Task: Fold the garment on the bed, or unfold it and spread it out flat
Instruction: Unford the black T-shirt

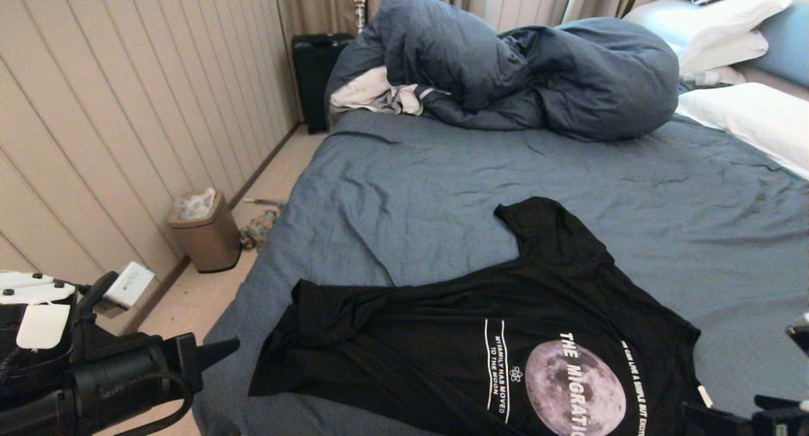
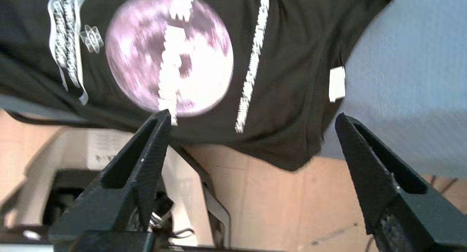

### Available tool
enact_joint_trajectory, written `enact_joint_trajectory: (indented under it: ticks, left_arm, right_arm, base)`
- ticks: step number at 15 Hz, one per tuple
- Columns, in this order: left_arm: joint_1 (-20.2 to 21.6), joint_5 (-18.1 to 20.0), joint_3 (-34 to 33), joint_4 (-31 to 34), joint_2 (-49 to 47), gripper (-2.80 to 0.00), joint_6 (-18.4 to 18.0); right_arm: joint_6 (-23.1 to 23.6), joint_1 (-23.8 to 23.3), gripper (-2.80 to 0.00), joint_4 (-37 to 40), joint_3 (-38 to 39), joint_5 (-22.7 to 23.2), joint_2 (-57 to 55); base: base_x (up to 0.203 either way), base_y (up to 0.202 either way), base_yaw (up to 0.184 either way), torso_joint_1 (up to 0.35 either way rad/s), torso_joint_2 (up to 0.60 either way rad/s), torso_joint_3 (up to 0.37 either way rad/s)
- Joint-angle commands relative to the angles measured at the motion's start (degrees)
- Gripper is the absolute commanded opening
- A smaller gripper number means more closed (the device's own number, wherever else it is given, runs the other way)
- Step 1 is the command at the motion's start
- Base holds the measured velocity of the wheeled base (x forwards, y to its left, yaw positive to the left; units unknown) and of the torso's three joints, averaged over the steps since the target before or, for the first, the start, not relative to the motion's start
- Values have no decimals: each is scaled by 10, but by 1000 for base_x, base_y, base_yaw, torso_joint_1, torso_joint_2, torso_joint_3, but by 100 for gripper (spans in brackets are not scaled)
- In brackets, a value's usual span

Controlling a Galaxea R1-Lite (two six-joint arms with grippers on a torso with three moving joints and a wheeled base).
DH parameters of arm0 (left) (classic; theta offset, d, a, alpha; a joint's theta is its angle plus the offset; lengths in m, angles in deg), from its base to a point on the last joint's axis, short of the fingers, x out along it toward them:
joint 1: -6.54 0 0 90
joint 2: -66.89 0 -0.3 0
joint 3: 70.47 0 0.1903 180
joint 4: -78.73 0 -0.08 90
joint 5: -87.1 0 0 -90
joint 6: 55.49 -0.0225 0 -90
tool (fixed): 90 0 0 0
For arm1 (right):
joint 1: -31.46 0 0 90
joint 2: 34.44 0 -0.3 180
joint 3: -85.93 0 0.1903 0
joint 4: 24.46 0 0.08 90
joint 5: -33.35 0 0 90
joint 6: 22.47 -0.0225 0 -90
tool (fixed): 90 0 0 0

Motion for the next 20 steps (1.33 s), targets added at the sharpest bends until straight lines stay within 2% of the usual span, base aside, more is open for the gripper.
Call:
enact_joint_trajectory:
  ticks: [1,4,5,7,10,11,13,14,16,20]
  left_arm:
    - [1,0,3,-1,-1,-280,2]
    - [-2,2,14,1,-7,-280,-1]
    - [-20,1,27,5,-13,-280,-3]
    - [-78,-7,67,25,-47,-280,-9]
    - [-162,-10,149,108,-103,-280,-15]
    - [-193,-12,170,129,-130,-280,-17]
    - [-225,-31,201,144,-189,-280,-32]
    - [-232,-47,216,145,-222,-280,-49]
    - [-241,-70,271,145,-276,-280,-88]
    - [-248,-91,369,143,-379,-280,-113]
  right_arm:
    - [-6,-1,0,-1,-24,1,-49]
    - [-49,0,0,-2,-108,12,-150]
    - [-66,1,0,-2,-135,19,-189]
    - [-93,5,0,-3,-192,47,-269]
    - [-112,8,0,-5,-273,84,-363]
    - [-115,12,0,-9,-270,93,-369]
    - [-119,35,0,-46,-225,98,-367]
    - [-120,43,0,-81,-206,99,-365]
    - [-116,52,0,-103,-179,102,-363]
    - [-118,51,0,-103,-171,117,-374]
  base:
    - [0,0,0,0,0,0]
    - [0,0,0,0,0,0]
    - [0,0,0,0,0,0]
    - [0,0,0,0,0,0]
    - [0,0,0,0,0,0]
    - [0,0,0,0,0,0]
    - [0,0,0,0,0,0]
    - [0,0,0,0,0,0]
    - [0,0,0,0,0,0]
    - [0,0,0,0,0,0]
